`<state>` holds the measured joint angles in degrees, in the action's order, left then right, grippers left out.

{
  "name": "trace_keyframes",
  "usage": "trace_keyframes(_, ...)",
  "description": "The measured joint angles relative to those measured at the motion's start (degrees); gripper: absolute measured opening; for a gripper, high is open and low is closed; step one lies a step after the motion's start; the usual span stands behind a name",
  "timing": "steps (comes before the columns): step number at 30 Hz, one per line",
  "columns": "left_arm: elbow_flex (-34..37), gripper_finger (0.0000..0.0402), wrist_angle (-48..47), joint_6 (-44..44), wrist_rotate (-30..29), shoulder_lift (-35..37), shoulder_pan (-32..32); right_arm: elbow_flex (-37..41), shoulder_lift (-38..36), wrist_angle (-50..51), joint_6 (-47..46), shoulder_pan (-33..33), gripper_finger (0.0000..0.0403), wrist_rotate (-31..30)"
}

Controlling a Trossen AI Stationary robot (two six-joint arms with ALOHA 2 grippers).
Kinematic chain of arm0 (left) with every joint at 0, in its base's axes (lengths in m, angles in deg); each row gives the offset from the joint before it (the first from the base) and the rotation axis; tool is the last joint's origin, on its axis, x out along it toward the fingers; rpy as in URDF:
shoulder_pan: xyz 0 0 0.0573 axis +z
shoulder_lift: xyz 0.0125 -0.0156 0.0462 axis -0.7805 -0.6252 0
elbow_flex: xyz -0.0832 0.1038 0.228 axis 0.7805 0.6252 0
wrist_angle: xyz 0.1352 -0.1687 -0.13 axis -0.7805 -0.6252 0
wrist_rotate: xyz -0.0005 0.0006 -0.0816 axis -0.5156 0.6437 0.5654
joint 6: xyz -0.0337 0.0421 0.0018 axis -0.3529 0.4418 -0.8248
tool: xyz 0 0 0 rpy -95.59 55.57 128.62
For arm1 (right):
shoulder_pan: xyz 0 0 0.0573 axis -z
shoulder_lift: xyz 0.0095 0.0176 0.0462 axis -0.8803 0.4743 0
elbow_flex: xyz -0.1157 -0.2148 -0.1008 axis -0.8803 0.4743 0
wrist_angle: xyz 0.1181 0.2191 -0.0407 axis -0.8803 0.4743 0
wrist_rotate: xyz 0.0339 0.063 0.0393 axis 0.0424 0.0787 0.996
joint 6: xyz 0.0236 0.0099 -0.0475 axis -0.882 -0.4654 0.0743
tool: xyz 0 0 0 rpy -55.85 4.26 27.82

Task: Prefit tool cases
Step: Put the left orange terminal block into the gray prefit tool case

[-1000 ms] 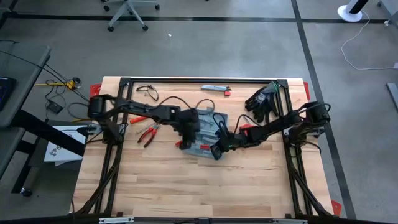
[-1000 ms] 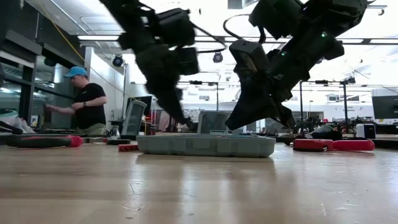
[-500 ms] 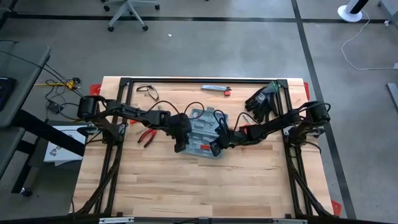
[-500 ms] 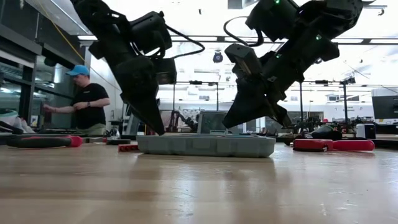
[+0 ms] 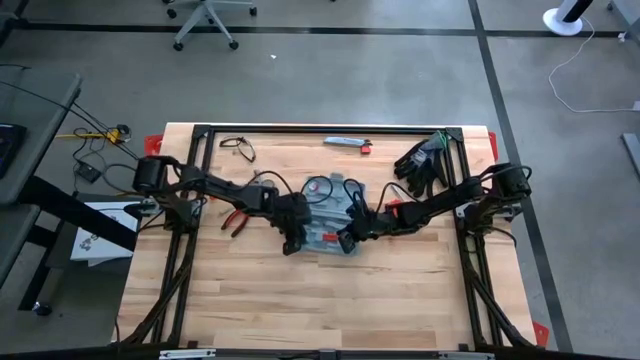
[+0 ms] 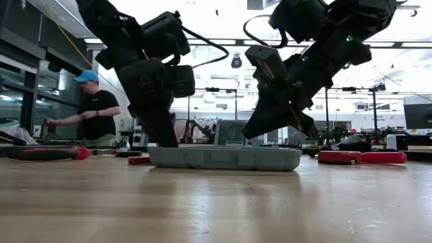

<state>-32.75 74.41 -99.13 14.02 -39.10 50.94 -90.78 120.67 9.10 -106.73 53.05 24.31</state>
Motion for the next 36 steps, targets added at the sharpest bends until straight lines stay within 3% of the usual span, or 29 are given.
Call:
trace_keyframes(15, -1.0, 0.0138, 11.2, -5.6, 1.8, -3.7, -0.8, 0.0, 0.0, 3.0, -1.7, -3.1, 0.0000, -1.6)
trace_keyframes(22, -4.3, 0.0118, 11.0, -5.8, 4.2, -7.7, -0.9, 0.0, 0.0, 3.0, -2.8, -3.1, 0.0000, -2.9)
trace_keyframes(36, -4.9, 0.0114, 9.6, -4.3, 4.4, -7.8, -0.8, 0.0, -0.1, 6.0, -4.8, -5.0, 0.0000, -3.7)
